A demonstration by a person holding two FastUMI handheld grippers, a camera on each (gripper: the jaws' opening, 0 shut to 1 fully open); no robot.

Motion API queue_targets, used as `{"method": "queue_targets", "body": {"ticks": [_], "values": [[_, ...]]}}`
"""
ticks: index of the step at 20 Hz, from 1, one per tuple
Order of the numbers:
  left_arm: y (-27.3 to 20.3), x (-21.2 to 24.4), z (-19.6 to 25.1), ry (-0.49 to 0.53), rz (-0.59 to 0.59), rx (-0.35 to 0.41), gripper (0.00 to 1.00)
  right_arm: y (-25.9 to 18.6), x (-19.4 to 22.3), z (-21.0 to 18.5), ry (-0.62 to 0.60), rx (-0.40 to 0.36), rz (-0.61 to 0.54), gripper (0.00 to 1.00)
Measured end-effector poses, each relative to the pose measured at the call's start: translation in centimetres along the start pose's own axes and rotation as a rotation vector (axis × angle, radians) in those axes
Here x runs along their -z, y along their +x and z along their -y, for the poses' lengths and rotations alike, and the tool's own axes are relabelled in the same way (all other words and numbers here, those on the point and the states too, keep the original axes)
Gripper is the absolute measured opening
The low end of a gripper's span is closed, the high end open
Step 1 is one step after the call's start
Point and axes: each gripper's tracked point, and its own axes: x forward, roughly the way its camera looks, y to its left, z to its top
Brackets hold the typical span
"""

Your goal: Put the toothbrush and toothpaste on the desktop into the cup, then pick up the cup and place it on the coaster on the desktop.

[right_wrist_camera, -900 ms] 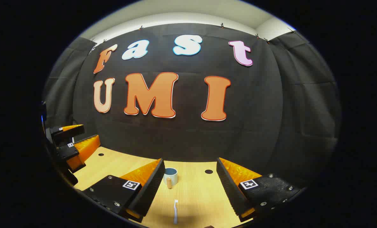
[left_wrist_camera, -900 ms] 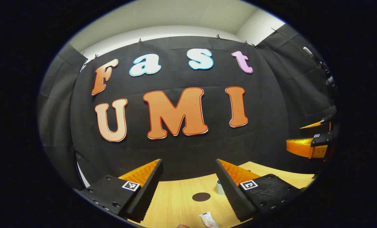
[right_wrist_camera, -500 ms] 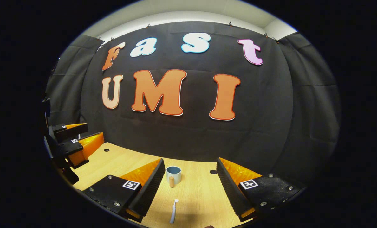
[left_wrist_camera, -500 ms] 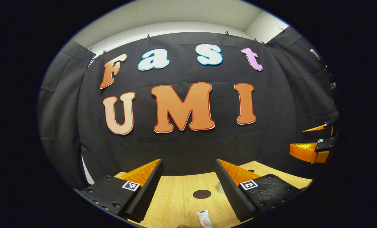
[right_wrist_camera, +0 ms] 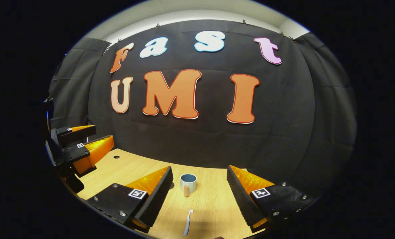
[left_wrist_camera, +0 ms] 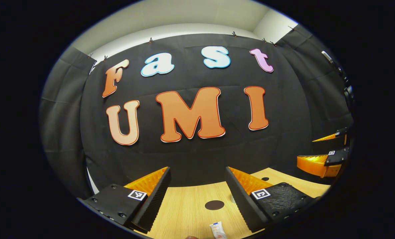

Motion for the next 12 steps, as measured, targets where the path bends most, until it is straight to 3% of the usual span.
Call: {"method": "queue_targets", "body": {"ticks": [5,12], "values": [[2.4,-1.0,-0.5,-0.026,0.015,0.013,0.99,1.4,-0.6,-0.9,0.057,-0.017,-0.014,0.99],[4.6,-2.5,-0.5,-0.062,0.008,0.004,0.98,3.4,0.0,-0.2,0.077,0.019,-0.051,0.99]]}}
